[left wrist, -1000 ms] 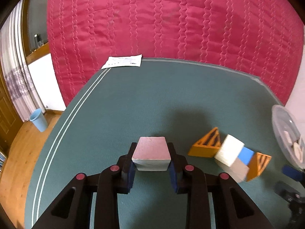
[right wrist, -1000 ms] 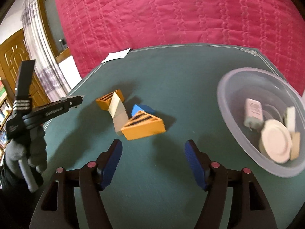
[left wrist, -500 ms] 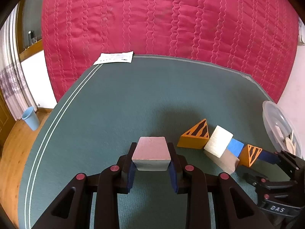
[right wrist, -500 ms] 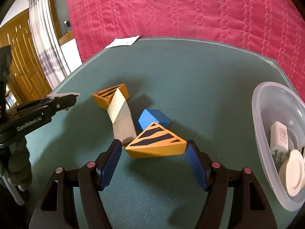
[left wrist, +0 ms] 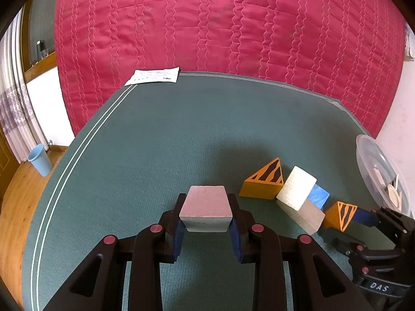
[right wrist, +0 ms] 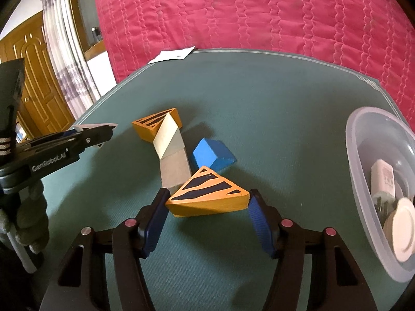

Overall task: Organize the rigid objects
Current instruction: 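Grasp the orange black-striped triangle with the right gripper while the left holds the pink block, then carry the orange triangle over the bowl with the right gripper while the left holds the pink block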

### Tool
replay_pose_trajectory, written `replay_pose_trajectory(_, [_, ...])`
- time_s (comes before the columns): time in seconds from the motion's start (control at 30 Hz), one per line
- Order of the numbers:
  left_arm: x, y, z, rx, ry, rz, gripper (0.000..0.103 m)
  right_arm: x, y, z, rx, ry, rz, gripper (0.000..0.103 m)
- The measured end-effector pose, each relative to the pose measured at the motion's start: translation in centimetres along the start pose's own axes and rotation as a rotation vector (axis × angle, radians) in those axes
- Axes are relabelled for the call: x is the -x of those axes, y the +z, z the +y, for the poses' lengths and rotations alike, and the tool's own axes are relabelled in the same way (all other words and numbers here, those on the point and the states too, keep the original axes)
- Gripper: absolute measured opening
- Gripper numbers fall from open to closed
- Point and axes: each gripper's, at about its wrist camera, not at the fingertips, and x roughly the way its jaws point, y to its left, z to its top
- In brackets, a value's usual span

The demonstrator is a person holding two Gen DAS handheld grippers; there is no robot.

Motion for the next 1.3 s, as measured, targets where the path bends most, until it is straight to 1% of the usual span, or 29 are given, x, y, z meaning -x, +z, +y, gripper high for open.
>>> replay_pose_trajectory(0.33, [0.2, -0.2, -0.2, -0.001, -0.008, -0.008, 0.031, 2.6, -1.9, -0.3, -0.056, 0.022, -0.031, 0.062])
replay_pose_trajectory(0.6, [0.5, -0.4, -0.8, -0.009, -0.018, -0.014, 0.031, 4.3, -3.2, -1.0, -0.090, 0.017, -0.042, 0.062])
replay_pose_trajectory(0.97, [0.9, -0.6, -1.0, -0.016, -0.028, -0.015, 0.031, 4.4, -4.6, -1.2, -0.103, 0.003, -0.013, 0.062])
replay_pose_trajectory(1.3, [0.9, -0.6, -1.1, -0.013, -0.033, -0.018, 0.031, 4.2, -4.6, -0.4, -0.068, -0.035, -0.009, 0.063])
